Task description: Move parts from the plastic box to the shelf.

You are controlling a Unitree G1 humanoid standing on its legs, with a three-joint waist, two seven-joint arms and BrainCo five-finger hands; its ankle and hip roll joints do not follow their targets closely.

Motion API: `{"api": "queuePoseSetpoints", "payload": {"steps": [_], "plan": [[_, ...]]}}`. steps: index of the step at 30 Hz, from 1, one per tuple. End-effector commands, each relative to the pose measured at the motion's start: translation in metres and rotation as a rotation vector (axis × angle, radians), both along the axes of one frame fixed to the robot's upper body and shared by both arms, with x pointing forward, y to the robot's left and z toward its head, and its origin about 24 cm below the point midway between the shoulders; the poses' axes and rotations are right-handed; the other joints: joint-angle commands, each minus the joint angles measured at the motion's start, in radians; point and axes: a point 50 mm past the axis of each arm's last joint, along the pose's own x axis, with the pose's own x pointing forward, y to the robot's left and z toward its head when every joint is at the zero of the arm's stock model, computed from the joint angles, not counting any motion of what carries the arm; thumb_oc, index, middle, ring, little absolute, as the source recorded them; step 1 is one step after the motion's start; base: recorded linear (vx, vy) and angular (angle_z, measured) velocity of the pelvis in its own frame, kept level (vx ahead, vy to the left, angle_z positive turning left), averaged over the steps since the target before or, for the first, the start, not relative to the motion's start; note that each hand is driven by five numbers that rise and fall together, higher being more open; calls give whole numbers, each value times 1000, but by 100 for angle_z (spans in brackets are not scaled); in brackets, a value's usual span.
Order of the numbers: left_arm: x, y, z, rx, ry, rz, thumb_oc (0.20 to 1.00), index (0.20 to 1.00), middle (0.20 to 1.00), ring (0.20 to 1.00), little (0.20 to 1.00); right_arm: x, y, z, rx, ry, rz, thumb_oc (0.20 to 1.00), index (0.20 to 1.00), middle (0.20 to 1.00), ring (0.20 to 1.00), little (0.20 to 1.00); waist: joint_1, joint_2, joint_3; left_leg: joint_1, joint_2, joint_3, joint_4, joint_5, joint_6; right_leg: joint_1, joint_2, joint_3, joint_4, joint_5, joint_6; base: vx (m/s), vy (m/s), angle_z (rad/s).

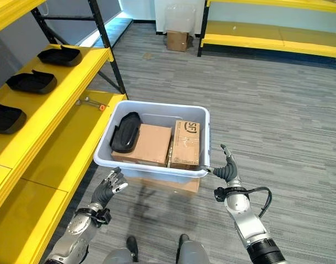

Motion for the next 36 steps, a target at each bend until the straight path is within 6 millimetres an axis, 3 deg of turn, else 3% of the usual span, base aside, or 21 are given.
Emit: {"api": "queuePoseSetpoints", "payload": {"steps": [1, 2, 6, 9, 13, 18, 19, 20, 22, 25, 27, 29, 32, 36], "plan": [[0, 0, 16, -32, -98, -23, 1000, 1000, 1000, 1000, 1000, 9, 3, 28, 1, -115, 53, 1000, 1000, 1000, 1000, 1000, -8, -1, -14, 21, 98, 13, -121, 256, -41, 57, -43, -142, -5, 46, 90, 183, 287, -31], [1, 0, 14, -27, -94, -34, 1000, 1000, 1000, 1000, 1000, 7, 4, 26, 7, -104, 60, 1000, 1000, 1000, 1000, 1000, -16, 3, -10, 23, 104, 25, -128, 247, -42, 55, -54, -141, 15, 38, 95, 226, 402, -40], [4, -3, 11, -26, -44, -73, 1000, 1000, 1000, 1000, 1000, 4, 4, 22, 44, -84, 65, 1000, 1000, 1000, 1000, 1000, -34, 31, -2, 70, 63, 25, -111, 135, -28, 29, -91, -104, 96, 20, 125, 230, 430, -65], [4, -8, 10, 16, -35, -133, 1000, 1000, 1000, 1000, 1000, 7, 5, 24, 71, -90, 57, 1000, 1000, 1000, 1000, 1000, -45, 32, -5, 100, 2, 41, -94, 58, -12, 21, -98, -71, 45, 70, 157, 178, 327, -89], [5, -7, 11, 92, -31, -159, 1000, 1000, 1000, 1000, 1000, 7, 16, 27, 97, -95, 69, 1000, 1000, 1000, 1000, 1000, -28, 8, -29, 95, -72, 96, -66, -12, 41, 32, -164, -94, -23, 152, 203, 135, 332, -11], [2, 3, 12, 139, -32, -131, 1000, 1000, 1000, 1000, 1000, 14, 32, 31, 118, -122, 124, 1000, 1000, 1000, 1000, 1000, 26, -17, -19, 126, -100, 201, -75, -45, 74, -3, -190, -222, 10, 235, 219, 30, 65, -55], [1, 4, 13, 142, -33, -126, 1000, 1000, 1000, 1000, 1000, 14, 35, 31, 127, -127, 125, 1000, 1000, 1000, 1000, 1000, 30, -21, -16, 127, -98, 202, -76, -48, 69, -3, -187, -230, -55, 252, 222, 117, -297, -95], [1, 5, 14, 146, -42, -127, 1000, 1000, 1000, 1000, 1000, 16, 39, 30, 136, -137, 132, 1000, 1000, 1000, 1000, 1000, 24, -29, -6, 136, -96, 184, -74, -66, 64, -47, -185, -183, -106, 303, 234, 144, -293, -36], [1, 1, 14, 113, -50, -115, 1000, 1000, 1000, 1000, 1000, 18, 40, 37, 128, -163, 149, 1000, 1000, 1000, 1000, 1000, 27, -24, -12, 133, -85, 168, -80, -45, 56, -23, -147, -185, -134, 263, 227, 145, -243, 18], [6, -7, 19, 64, -77, -108, 1000, 1000, 1000, 1000, 1000, 26, 43, 43, 140, -173, 174, 1000, 1000, 1000, 1000, 1000, 45, -18, -2, 103, -59, 156, -63, -24, 34, -19, -129, -203, -107, 213, 206, 52, -122, 18], [8, -16, 22, 53, -94, -132, 1000, 1000, 1000, 1000, 1000, 38, 46, 52, 137, -189, 191, 1000, 1000, 1000, 1000, 1000, 64, -17, 14, 70, -41, 129, -35, -17, 22, -19, -122, -219, -80, 185, 188, 36, -107, 7], [15, -27, 31, 41, -129, -219, 1000, 1000, 1000, 1000, 1000, 65, 48, 80, 150, -235, 206, 1000, 1000, 1000, 1000, 1000, 98, -3, 54, 17, -29, 65, -14, 0, 10, -32, -115, -234, -37, 148, 161, 15, -40, 27], [17, -29, 34, 40, -142, -231, 1000, 1000, 1000, 1000, 1000, 74, 51, 90, 138, -247, 212, 1000, 1000, 1000, 1000, 1000, 109, 4, 66, 1, -32, 44, -10, 2, 8, -40, -115, -237, -25, 140, 157, 8, 31, 35], [25, -35, 43, 65, -193, -254, 1000, 1000, 1000, 1000, 1000, 100, 62, 119, 137, -269, 204, 1000, 1000, 1000, 1000, 1000, 146, 24, 105, -39, -45, 0, -9, 11, 7, -71, -121, -244, 2, 130, 151, -14, 92, 26]]}}
